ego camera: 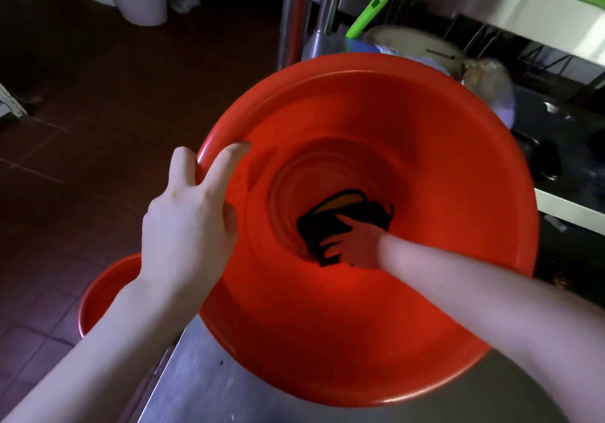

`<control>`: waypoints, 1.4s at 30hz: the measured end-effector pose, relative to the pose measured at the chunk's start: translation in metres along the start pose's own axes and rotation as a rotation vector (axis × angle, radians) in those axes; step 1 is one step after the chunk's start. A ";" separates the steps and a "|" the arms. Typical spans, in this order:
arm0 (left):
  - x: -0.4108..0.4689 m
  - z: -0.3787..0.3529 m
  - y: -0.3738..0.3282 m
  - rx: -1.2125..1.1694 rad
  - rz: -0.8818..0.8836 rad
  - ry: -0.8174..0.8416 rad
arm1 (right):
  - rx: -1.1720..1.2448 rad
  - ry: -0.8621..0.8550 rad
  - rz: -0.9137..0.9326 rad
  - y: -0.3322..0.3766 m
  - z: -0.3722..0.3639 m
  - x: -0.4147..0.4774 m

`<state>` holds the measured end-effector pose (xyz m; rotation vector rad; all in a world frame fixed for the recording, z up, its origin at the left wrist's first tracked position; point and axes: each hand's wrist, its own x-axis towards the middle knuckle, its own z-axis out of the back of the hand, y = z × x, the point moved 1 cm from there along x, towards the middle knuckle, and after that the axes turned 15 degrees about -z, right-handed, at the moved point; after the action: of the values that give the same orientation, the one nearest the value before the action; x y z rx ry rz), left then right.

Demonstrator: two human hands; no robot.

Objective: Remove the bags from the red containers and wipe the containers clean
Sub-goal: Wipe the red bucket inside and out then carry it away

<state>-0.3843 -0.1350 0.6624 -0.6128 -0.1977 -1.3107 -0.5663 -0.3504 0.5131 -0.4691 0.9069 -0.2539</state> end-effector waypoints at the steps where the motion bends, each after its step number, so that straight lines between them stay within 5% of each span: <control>1: -0.002 0.000 0.002 -0.008 -0.002 0.000 | -0.074 -0.076 -0.076 -0.007 -0.003 0.000; 3: -0.003 0.000 0.001 -0.018 0.005 -0.011 | -0.140 -0.238 -0.249 -0.019 -0.001 -0.010; 7: -0.002 -0.003 -0.012 -0.014 0.009 -0.030 | -0.159 -0.066 0.118 -0.004 0.001 -0.002; 12: -0.001 -0.004 -0.017 0.001 0.023 -0.032 | 0.170 -0.329 -0.021 0.015 0.045 0.030; 17: -0.002 -0.003 -0.024 0.005 0.022 -0.029 | 0.266 -0.373 -0.166 0.016 0.049 0.033; 21: -0.004 -0.001 -0.016 -0.001 0.015 -0.010 | 0.087 -0.237 -0.011 0.019 0.005 0.009; 24: -0.007 -0.001 -0.010 -0.019 -0.002 -0.002 | -0.198 -0.261 -0.192 -0.023 -0.008 -0.020; 28: -0.011 -0.002 -0.010 -0.052 -0.009 0.001 | -0.271 0.120 0.037 -0.061 -0.006 -0.025; 32: -0.009 -0.004 -0.011 -0.047 -0.005 -0.004 | -0.305 0.105 0.022 -0.051 -0.008 -0.020; 35: -0.008 -0.006 -0.012 -0.050 -0.002 -0.015 | -0.433 -0.252 -0.262 -0.024 -0.008 -0.012; 38: -0.007 -0.006 -0.012 -0.045 0.009 -0.012 | -0.067 -0.164 0.072 0.008 0.006 0.015; 42: -0.008 -0.005 -0.013 -0.012 -0.004 -0.008 | 0.350 -0.384 -0.172 0.001 0.049 0.043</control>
<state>-0.3994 -0.1325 0.6584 -0.6277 -0.1976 -1.3147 -0.5016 -0.3529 0.5084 -0.2561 0.4338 -0.4535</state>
